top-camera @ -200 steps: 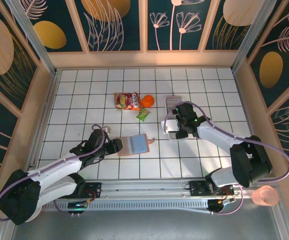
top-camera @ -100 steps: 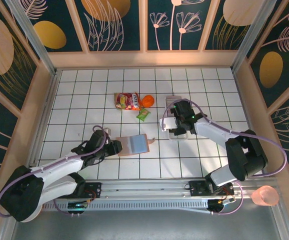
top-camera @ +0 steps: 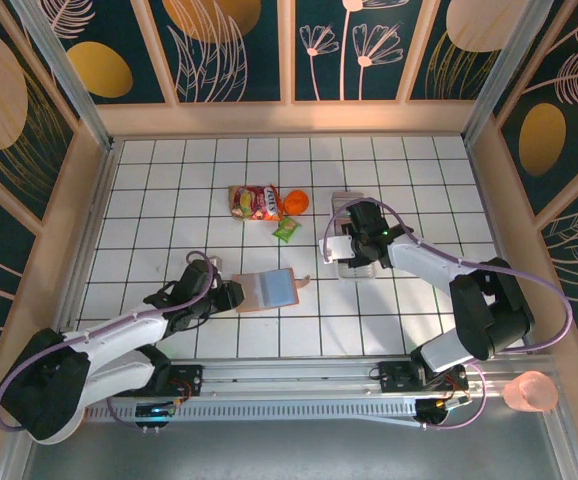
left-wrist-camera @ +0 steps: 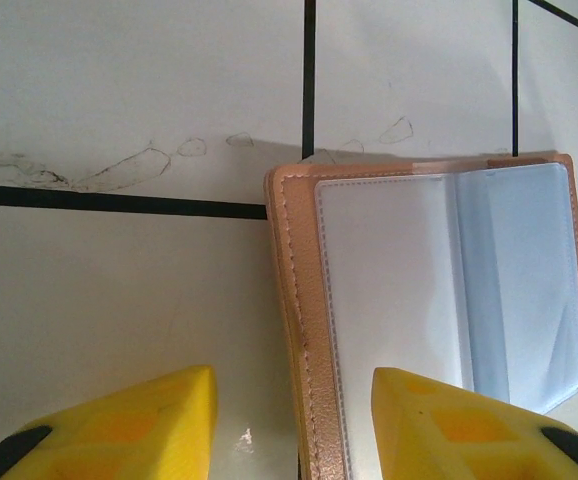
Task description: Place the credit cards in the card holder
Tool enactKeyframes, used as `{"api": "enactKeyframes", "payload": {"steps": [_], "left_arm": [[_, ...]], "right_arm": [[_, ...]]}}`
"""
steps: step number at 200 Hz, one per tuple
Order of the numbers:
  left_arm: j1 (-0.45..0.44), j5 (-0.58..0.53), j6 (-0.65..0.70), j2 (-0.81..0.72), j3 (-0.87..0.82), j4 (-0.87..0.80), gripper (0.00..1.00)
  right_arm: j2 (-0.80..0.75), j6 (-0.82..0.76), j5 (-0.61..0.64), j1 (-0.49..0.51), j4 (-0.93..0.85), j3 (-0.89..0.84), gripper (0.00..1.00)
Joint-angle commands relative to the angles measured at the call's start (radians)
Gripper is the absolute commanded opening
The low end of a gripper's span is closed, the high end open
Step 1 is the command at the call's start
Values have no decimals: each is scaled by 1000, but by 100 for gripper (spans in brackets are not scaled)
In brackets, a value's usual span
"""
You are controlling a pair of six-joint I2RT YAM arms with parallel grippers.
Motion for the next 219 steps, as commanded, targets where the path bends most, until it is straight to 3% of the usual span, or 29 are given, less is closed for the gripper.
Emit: {"api": "enactKeyframes", "payload": {"steps": [1, 38, 70, 107, 219], "left_arm": [[1, 17, 13, 0, 7, 17, 43], [1, 18, 10, -6, 5, 16, 42], [1, 16, 9, -6, 6, 15, 41], [2, 14, 10, -1, 5, 17, 40], [0, 13, 7, -3, 6, 17, 38]], "right_arm": [[-24, -8, 18, -12, -4, 37, 56], [-31, -14, 14, -11, -13, 37, 46], [-43, -13, 7, -12, -24, 41, 33], [-51, -12, 6, -12, -22, 36, 26], [-77, -3, 2, -11, -20, 31, 19]]}}
